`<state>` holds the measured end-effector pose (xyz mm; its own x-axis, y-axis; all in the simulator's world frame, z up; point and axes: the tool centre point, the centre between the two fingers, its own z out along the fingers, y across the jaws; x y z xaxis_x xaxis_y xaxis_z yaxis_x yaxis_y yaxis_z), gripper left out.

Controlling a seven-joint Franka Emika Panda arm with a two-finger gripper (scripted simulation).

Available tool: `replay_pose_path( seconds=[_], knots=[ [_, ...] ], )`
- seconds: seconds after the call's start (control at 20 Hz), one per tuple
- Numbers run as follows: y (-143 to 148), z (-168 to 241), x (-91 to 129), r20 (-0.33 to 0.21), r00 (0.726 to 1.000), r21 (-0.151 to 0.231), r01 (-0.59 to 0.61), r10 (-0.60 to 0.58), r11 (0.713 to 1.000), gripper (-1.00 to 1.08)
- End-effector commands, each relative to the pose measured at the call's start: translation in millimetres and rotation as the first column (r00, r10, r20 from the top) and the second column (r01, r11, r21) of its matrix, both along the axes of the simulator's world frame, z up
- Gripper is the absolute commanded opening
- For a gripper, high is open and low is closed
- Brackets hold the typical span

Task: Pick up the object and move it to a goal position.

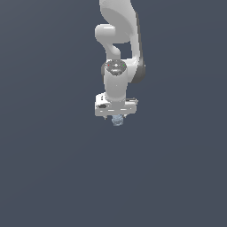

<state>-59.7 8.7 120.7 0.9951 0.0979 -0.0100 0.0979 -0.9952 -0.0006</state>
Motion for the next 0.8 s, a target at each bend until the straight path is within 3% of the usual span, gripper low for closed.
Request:
replay_pose_path(
  seconds=[0.0, 0.4, 0.75],
  knots=[
    [5, -9, -14, 0.003, 1.0, 0.0, -0.026, 0.026, 1.0, 1.0],
    [14, -26, -43, 0.009, 0.997, 0.0, -0.08, 0.08, 0.997, 1.0],
    [16, -29, -49, 0.009, 0.996, 0.0, -0.09, 0.09, 0.996, 1.0]
  ],
)
